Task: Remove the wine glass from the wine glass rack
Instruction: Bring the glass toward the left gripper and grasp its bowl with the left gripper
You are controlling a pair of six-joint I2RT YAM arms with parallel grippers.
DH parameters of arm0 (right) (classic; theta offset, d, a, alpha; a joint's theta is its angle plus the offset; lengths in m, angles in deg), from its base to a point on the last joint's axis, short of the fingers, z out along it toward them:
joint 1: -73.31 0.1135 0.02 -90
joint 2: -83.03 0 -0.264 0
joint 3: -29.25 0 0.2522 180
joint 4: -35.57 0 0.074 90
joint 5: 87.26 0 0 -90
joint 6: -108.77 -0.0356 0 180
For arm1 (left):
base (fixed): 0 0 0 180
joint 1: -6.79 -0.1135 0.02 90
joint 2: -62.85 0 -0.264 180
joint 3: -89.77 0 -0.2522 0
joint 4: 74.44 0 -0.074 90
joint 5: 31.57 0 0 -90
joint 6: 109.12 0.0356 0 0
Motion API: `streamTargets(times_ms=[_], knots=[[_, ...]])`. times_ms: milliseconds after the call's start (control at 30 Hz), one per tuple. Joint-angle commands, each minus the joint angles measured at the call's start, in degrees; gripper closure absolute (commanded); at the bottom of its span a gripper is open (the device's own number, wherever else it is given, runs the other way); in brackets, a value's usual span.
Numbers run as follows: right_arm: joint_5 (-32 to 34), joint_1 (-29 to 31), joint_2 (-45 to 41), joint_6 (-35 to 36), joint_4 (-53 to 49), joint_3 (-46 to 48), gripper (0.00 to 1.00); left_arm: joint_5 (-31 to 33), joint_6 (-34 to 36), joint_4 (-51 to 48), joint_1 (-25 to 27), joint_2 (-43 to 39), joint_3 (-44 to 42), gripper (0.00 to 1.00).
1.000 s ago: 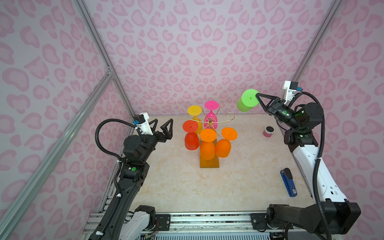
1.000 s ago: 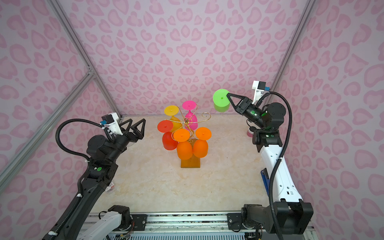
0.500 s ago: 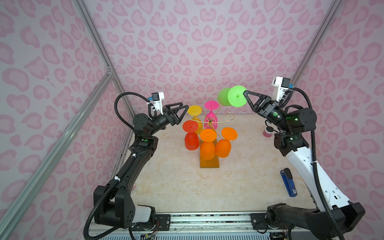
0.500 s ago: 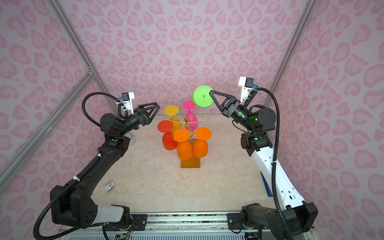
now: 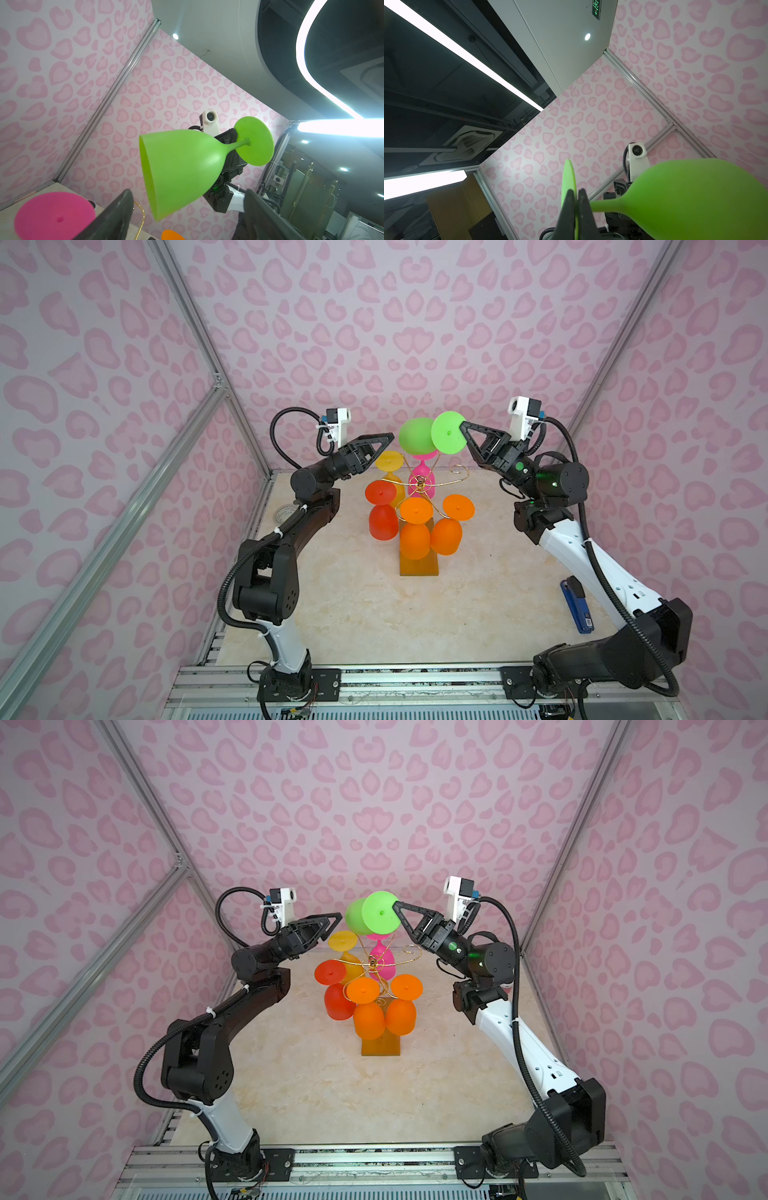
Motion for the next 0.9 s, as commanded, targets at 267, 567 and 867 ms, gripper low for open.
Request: streamTargets(times_ms=[267,567,867], knots=[[0.3,1.9,3.7,-3.8,7.1,-1.3,1.0,-1.2,-1.2,4.3,1.3,0.1,-0.2,0.21],[1.2,1.7,8.4,-11.9,16.1,-2.6,1.0,-1.1,-1.0,4.3,1.6,-1.6,-1.3,0.48],[1.9,0.3,11.8,-17.9,21.4,-3.0,1.0,-0.8,-1.0,4.4,1.7,-3.6,-2.4,0.72]])
